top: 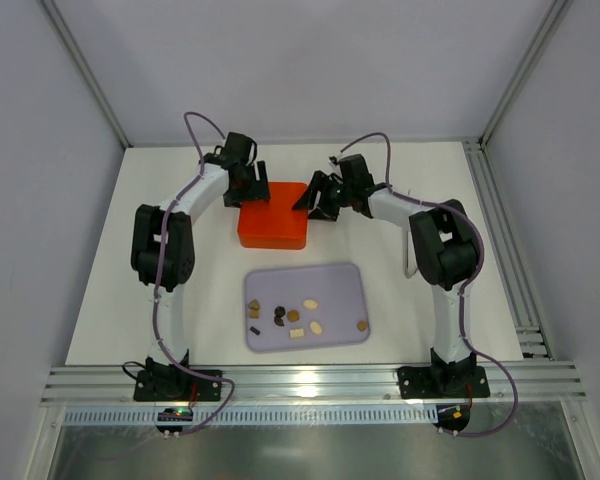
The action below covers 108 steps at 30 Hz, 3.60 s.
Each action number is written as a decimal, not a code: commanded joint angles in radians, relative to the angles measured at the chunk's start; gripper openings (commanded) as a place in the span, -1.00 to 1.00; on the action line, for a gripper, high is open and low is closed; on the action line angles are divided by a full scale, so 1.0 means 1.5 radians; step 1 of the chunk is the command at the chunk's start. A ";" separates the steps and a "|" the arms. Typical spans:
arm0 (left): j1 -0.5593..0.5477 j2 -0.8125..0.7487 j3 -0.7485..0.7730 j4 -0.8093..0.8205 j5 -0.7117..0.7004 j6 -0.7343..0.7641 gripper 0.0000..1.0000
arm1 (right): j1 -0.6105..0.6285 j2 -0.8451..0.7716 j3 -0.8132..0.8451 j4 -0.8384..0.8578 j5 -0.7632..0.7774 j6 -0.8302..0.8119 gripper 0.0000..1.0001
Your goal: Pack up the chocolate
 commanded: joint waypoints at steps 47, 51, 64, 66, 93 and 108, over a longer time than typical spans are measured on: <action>-0.052 0.189 0.098 -0.265 -0.044 0.101 0.46 | -0.001 0.167 0.267 -0.221 0.138 -0.034 -0.59; -0.052 0.189 0.099 -0.270 -0.057 0.115 0.48 | 0.005 0.120 0.176 -0.151 0.126 -0.008 -0.62; -0.052 0.164 0.080 -0.293 -0.087 0.154 0.50 | 0.014 0.051 -0.004 0.046 0.100 0.073 -0.64; -0.053 0.164 0.077 -0.297 -0.084 0.152 0.50 | 0.014 0.049 -0.008 0.055 0.094 0.075 -0.65; -0.052 0.197 0.201 -0.322 -0.088 0.202 0.68 | 0.075 -0.072 -0.192 0.198 0.102 0.125 -0.42; -0.062 0.274 0.369 -0.337 -0.031 0.206 0.72 | 0.138 -0.069 -0.162 0.184 0.114 0.127 -0.33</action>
